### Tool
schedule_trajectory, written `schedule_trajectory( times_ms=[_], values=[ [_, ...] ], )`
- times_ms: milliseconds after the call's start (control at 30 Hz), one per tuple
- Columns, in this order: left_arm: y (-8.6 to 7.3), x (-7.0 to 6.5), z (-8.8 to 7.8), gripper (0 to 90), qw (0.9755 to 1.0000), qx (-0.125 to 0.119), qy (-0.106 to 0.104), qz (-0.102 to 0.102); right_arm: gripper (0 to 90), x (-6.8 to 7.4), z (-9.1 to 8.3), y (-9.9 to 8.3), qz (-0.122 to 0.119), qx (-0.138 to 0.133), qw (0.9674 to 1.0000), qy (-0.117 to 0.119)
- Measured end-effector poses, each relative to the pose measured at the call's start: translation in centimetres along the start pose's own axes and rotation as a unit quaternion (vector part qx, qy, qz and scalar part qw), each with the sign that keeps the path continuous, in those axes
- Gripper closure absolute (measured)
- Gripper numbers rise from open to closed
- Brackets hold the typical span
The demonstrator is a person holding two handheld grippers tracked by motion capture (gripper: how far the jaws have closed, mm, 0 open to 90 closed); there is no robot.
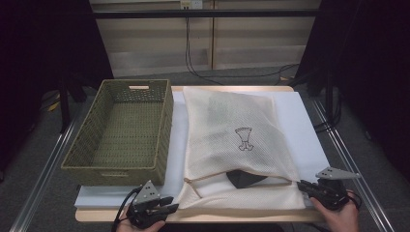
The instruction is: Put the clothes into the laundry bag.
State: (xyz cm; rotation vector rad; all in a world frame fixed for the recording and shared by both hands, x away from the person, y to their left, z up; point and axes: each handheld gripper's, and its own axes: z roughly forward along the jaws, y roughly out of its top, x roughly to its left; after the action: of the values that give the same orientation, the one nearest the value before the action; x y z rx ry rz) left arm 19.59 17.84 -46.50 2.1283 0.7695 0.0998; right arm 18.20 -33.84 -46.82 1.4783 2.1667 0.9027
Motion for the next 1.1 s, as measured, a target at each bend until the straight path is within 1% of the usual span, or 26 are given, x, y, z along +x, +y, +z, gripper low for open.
schedule_trajectory(
  times_ms=[33, 67, 100, 133, 167, 267, 333, 400, 433, 467, 500, 533, 567, 600, 633, 667, 700, 733, 767, 800, 867, 933, 967, 1033, 1067, 1100],
  values=[
    [0.2, -0.1, 0.0, 65.4, 1.0000, -0.002, 0.004, 0.008, 83.9, -0.1, 0.1, 0.0, 0.002, 0.001, 1.0000, 0.007],
    [0.4, -0.1, 0.1, 65.3, 0.9999, -0.006, 0.008, 0.008, 83.8, -0.1, 0.2, 0.0, 0.004, 0.000, 1.0000, 0.009],
    [0.7, -0.1, 0.1, 64.9, 0.9999, -0.010, 0.007, 0.009, 83.8, -0.2, 0.2, 0.0, 0.001, -0.003, 0.9999, 0.011],
    [0.7, -0.1, 0.1, 65.0, 0.9999, -0.010, 0.007, 0.009, 83.7, -0.2, 0.2, 0.0, 0.005, -0.004, 0.9999, 0.010],
    [1.3, 0.0, 0.2, 65.0, 0.9997, -0.019, 0.013, 0.013, 83.6, -0.2, 0.2, -0.1, 0.006, -0.005, 0.9999, 0.015],
    [2.0, 0.4, 0.6, 63.0, 0.9995, -0.029, 0.012, 0.009, 83.0, -0.3, 0.2, -0.1, 0.005, -0.008, 0.9998, 0.018],
    [2.6, 0.6, 1.3, 61.6, 0.9996, -0.026, 0.006, 0.013, 82.4, -0.4, 0.3, -0.1, 0.005, -0.010, 0.9997, 0.021],
    [3.2, 0.4, 2.2, 60.6, 0.9995, -0.019, 0.010, 0.022, 82.1, -0.4, 0.3, -0.1, 0.007, -0.010, 0.9996, 0.025],
    [3.4, 0.4, 2.6, 59.8, 0.9996, -0.018, 0.007, 0.021, 81.9, -0.4, 0.3, -0.1, 0.006, -0.011, 0.9996, 0.025],
    [3.6, 0.4, 2.9, 60.0, 0.9995, -0.010, 0.016, 0.024, 81.6, -0.4, 0.3, -0.1, 0.005, -0.012, 0.9996, 0.025],
    [3.7, 0.6, 3.1, 62.6, 0.9994, -0.006, 0.021, 0.025, 81.4, -0.4, 0.3, -0.1, 0.006, -0.011, 0.9996, 0.025],
    [3.7, 0.8, 3.2, 69.4, 0.9996, -0.003, 0.018, 0.022, 81.3, -0.4, 0.3, -0.1, 0.006, -0.011, 0.9996, 0.026],
    [3.6, 0.9, 3.2, 79.2, 0.9995, 0.003, 0.021, 0.024, 81.2, -0.4, 0.3, -0.2, 0.007, -0.012, 0.9995, 0.028],
    [3.4, 0.9, 3.0, 84.7, 0.9993, 0.008, 0.027, 0.026, 81.1, -0.4, 0.2, -0.2, 0.007, -0.011, 0.9996, 0.027],
    [3.3, 1.0, 2.7, 85.6, 0.9992, 0.009, 0.031, 0.025, 81.0, -0.4, 0.2, -0.2, 0.007, -0.010, 0.9996, 0.027],
    [3.2, 1.0, 2.1, 86.0, 0.9990, 0.003, 0.041, 0.021, 81.1, -0.3, 0.2, -0.2, 0.010, -0.009, 0.9996, 0.025],
    [3.0, 1.3, 1.6, 86.2, 0.9991, -0.006, 0.040, 0.012, 81.2, -0.3, 0.1, -0.2, 0.009, -0.010, 0.9997, 0.022],
    [2.8, 1.5, 1.1, 86.2, 0.9994, -0.017, 0.031, -0.002, 81.3, -0.3, 0.1, -0.2, 0.008, -0.010, 0.9998, 0.018],
    [2.5, 1.8, 0.6, 86.3, 0.9992, -0.024, 0.029, -0.010, 81.3, -0.2, 0.1, -0.2, 0.009, -0.007, 0.9998, 0.017],
    [2.5, 1.8, 0.6, 86.2, 0.9992, -0.024, 0.029, -0.010, 81.3, -0.2, 0.1, -0.2, 0.009, -0.007, 0.9998, 0.017],
    [2.0, 1.8, 0.3, 86.3, 0.9993, -0.024, 0.027, -0.011, 81.5, -0.2, 0.1, -0.2, 0.016, -0.008, 0.9995, 0.026],
    [1.7, 1.6, 0.1, 86.0, 0.9992, -0.023, 0.033, -0.009, 82.3, -0.1, 0.0, -0.2, 0.010, -0.007, 0.9996, 0.023],
    [1.6, 1.6, 0.0, 85.5, 0.9992, -0.029, 0.027, -0.010, 82.5, 0.0, -0.1, -0.2, 0.007, -0.011, 0.9997, 0.020],
    [1.5, 2.0, -0.1, 83.5, 0.9990, -0.039, 0.016, -0.019, 81.7, 0.0, -0.4, -0.3, 0.009, -0.021, 0.9993, 0.030],
    [1.6, 2.1, 0.0, 80.8, 0.9988, -0.047, 0.007, -0.015, 75.3, 0.0, -0.6, -0.3, 0.012, -0.036, 0.9986, 0.037],
    [1.6, 2.1, 0.0, 78.7, 0.9987, -0.049, 0.005, -0.013, 71.8, 0.0, -0.7, -0.2, 0.010, -0.044, 0.9981, 0.042]
  ],
)
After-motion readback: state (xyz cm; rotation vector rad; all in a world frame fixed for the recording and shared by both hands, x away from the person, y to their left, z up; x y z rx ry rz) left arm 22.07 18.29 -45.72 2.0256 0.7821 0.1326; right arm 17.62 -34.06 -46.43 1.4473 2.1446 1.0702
